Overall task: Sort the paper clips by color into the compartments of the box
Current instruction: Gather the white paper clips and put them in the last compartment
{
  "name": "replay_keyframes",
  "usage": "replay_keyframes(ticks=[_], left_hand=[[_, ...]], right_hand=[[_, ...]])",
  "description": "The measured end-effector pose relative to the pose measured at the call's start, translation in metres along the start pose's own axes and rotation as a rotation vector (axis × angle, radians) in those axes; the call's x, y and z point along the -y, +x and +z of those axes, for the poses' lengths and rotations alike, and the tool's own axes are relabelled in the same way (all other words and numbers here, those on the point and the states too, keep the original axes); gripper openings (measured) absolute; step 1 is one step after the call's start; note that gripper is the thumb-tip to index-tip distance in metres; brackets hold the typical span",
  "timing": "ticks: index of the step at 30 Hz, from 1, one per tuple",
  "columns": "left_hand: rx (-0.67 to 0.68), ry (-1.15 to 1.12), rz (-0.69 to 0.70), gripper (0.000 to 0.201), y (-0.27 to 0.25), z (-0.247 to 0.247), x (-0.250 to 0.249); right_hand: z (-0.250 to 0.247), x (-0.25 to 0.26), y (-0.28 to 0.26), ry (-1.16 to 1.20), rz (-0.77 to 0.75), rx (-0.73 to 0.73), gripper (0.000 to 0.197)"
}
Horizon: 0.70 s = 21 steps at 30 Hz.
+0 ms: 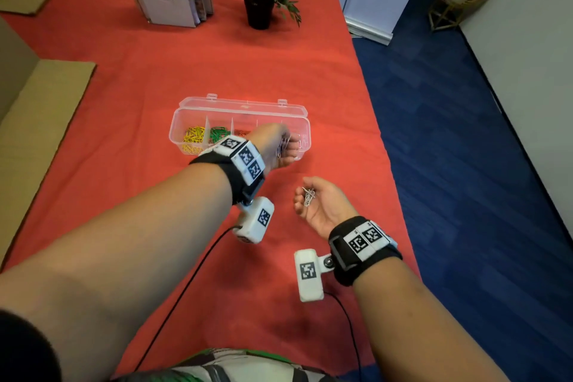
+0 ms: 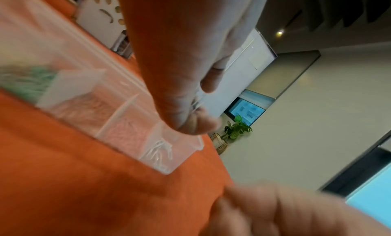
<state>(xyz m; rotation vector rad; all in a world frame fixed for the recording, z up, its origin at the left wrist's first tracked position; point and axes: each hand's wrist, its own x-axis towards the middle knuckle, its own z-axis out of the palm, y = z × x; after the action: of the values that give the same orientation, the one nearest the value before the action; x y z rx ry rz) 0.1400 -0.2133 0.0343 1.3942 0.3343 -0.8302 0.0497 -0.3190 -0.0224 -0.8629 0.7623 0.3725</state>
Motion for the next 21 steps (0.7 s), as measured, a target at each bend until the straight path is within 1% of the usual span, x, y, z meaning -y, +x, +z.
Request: replay_keyframes(ticks=[2, 4, 6, 9, 11, 12, 14, 15, 16, 18, 20, 21], left_hand=[[-0.033, -0.019, 0.024, 0.011, 0.007, 0.007, -0.010], [-0.095, -0.045, 0.055, 0.005, 0.016, 0.009, -0.018], [-0.157, 0.001, 0.095, 0.013, 0.023, 0.007, -0.023], [-0.203, 0.075, 0.172, 0.013, 0.026, 0.000, -0.024], [-0.258, 0.188, 0.221, 0.033, 0.023, -0.008, -0.023], [-0.306, 0.259, 0.260, 0.037, 0.020, -0.012, -0.022], [-0.466, 0.374, 0.367, 0.042, 0.015, -0.030, -0.016], [-0.575, 0.446, 0.416, 0.043, 0.011, -0.041, -0.013], [-0.690, 0.523, 0.451, 0.045, 0.008, -0.053, -0.009], [-0.878, 0.602, 0.429, 0.050, 0.004, -0.082, -0.003], [-0.936, 0.606, 0.313, 0.054, 0.005, -0.112, 0.002], [-0.932, 0.608, 0.252, 0.056, 0.007, -0.127, 0.006]], right_hand=[[-0.005, 0.004, 0.001, -0.070, -0.035, -0.042, 0.016], [-0.012, 0.010, 0.003, -0.145, -0.079, -0.079, 0.016], [-0.018, 0.019, 0.004, -0.195, -0.107, -0.110, 0.017], [-0.015, 0.033, 0.007, -0.311, -0.197, -0.151, 0.026], [-0.002, 0.044, 0.007, -0.449, -0.335, -0.178, 0.032], [0.007, 0.051, 0.010, -0.530, -0.415, -0.204, 0.033], [0.027, 0.063, 0.020, -0.704, -0.569, -0.260, 0.029], [0.035, 0.067, 0.027, -0.791, -0.613, -0.278, 0.026], [0.043, 0.069, 0.034, -0.879, -0.628, -0.271, 0.028], [0.059, 0.072, 0.040, -1.113, -0.596, -0.244, 0.036], [0.068, 0.076, 0.039, -1.281, -0.569, -0.252, 0.040], [0.069, 0.077, 0.038, -1.299, -0.585, -0.280, 0.041]])
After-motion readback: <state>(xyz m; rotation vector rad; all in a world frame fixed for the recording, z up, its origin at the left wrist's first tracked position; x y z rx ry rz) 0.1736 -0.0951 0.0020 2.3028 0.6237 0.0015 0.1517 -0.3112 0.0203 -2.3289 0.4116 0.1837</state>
